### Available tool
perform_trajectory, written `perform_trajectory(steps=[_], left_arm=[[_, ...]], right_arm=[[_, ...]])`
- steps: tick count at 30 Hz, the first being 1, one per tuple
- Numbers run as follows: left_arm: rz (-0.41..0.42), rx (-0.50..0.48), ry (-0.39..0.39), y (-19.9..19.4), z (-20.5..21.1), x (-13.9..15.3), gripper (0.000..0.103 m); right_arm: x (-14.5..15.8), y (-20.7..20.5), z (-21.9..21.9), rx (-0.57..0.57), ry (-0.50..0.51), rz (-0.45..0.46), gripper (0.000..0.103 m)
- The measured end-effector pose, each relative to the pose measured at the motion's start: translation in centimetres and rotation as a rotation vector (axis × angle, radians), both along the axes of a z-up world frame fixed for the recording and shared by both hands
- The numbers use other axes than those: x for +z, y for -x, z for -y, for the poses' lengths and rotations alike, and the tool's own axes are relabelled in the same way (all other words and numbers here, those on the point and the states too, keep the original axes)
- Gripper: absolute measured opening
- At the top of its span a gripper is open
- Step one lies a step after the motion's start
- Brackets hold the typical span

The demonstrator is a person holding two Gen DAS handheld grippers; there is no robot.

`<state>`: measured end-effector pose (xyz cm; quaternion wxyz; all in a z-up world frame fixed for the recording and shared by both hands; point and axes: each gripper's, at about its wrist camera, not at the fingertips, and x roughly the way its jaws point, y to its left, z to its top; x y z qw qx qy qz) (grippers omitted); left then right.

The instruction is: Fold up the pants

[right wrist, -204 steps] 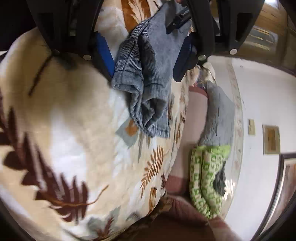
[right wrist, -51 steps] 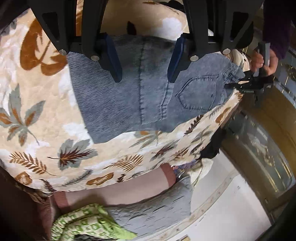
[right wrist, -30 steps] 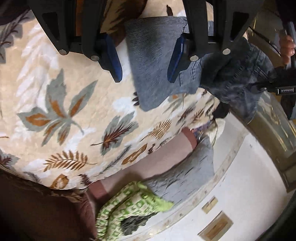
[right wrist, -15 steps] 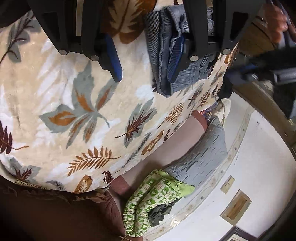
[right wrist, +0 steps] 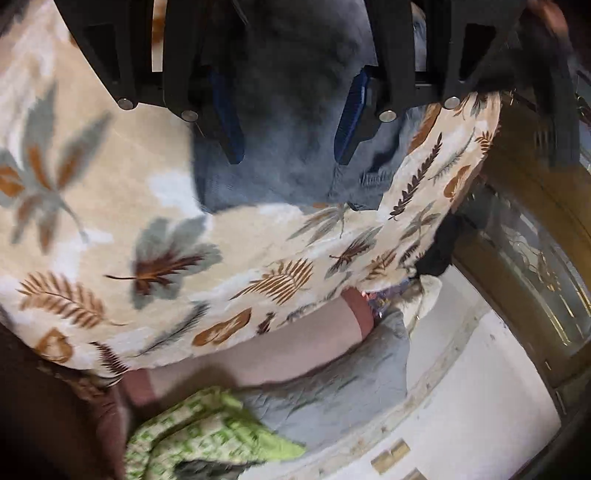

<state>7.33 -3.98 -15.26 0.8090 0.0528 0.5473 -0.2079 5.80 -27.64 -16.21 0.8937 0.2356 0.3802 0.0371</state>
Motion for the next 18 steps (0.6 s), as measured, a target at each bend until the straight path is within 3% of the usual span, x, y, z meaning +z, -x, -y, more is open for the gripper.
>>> perform_trajectory(steps=[5,6,12,18], left_arm=[[0.014,-0.027,-0.036,0.2,0.5,-2.7,0.042],[0.028,-0.037,-0.045,0.2,0.7,-2.9,0.043],[0.093,-0.049,-0.098,0.7,1.7,-3.4,0.043],[0.079,0.004,0.005,0.8,-0.6,-1.6,0.044]], right_arm=[[-4.3,-5.1,-1.9,0.01,0.1,-0.247,0.055],[-5.3,-5.4,-2.0,-0.002,0.111,-0.258,0.056],[-5.7,-5.7,-2.6,0.004,0.183,-0.226,0.059],[-3.4,-2.0,-0.7,-0.027,0.018,-0.134,0.061]])
